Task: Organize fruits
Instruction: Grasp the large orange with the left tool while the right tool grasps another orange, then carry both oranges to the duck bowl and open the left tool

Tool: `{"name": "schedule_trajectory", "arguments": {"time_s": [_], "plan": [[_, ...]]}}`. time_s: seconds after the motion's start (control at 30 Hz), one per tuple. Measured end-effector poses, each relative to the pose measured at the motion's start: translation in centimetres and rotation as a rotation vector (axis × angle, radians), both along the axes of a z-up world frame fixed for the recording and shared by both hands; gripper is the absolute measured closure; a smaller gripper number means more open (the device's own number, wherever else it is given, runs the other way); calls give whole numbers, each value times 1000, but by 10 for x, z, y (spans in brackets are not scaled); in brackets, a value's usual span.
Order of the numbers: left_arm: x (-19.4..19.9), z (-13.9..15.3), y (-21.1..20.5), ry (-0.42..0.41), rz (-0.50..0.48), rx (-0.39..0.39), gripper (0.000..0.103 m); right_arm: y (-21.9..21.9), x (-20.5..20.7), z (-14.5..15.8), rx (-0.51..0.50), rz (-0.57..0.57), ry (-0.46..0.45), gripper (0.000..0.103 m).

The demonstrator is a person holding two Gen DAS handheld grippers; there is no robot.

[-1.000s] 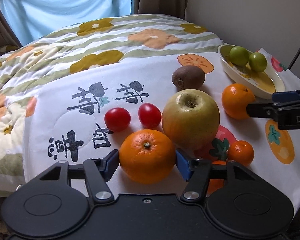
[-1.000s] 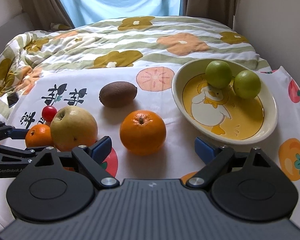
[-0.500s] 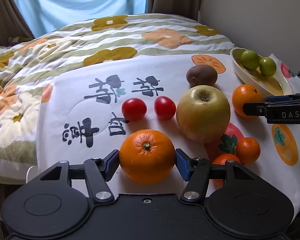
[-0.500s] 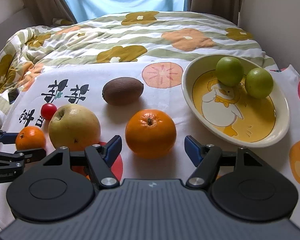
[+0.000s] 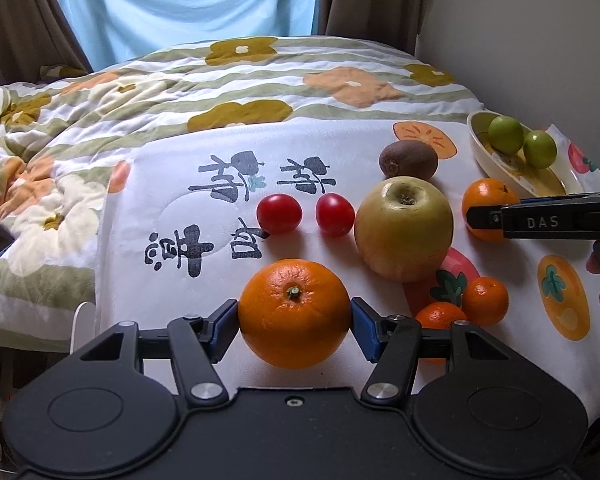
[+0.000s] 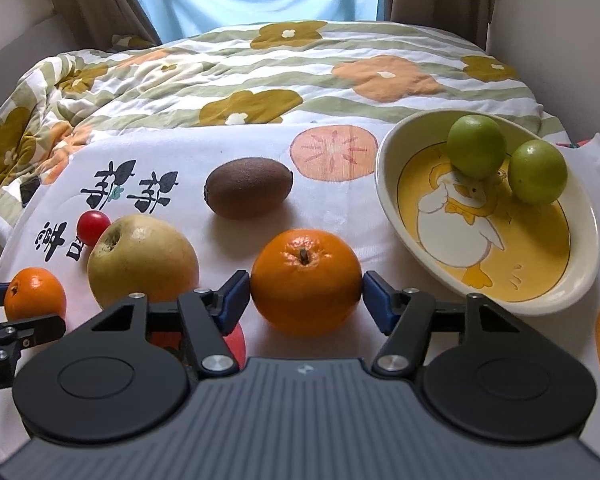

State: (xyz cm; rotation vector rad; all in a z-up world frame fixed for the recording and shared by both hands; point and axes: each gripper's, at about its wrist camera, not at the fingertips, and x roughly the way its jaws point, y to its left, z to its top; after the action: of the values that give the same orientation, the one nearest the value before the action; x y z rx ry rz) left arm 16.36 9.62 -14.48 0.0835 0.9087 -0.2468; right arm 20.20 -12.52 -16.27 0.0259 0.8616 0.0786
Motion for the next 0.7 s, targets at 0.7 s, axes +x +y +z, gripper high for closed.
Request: {"name": "schedule_trajectory", "arguments": {"time_s": [0.7], "plan": [[-66,82,-54,-154,150,-9,39,-59,-58,64,87,98,-79,28]]}}
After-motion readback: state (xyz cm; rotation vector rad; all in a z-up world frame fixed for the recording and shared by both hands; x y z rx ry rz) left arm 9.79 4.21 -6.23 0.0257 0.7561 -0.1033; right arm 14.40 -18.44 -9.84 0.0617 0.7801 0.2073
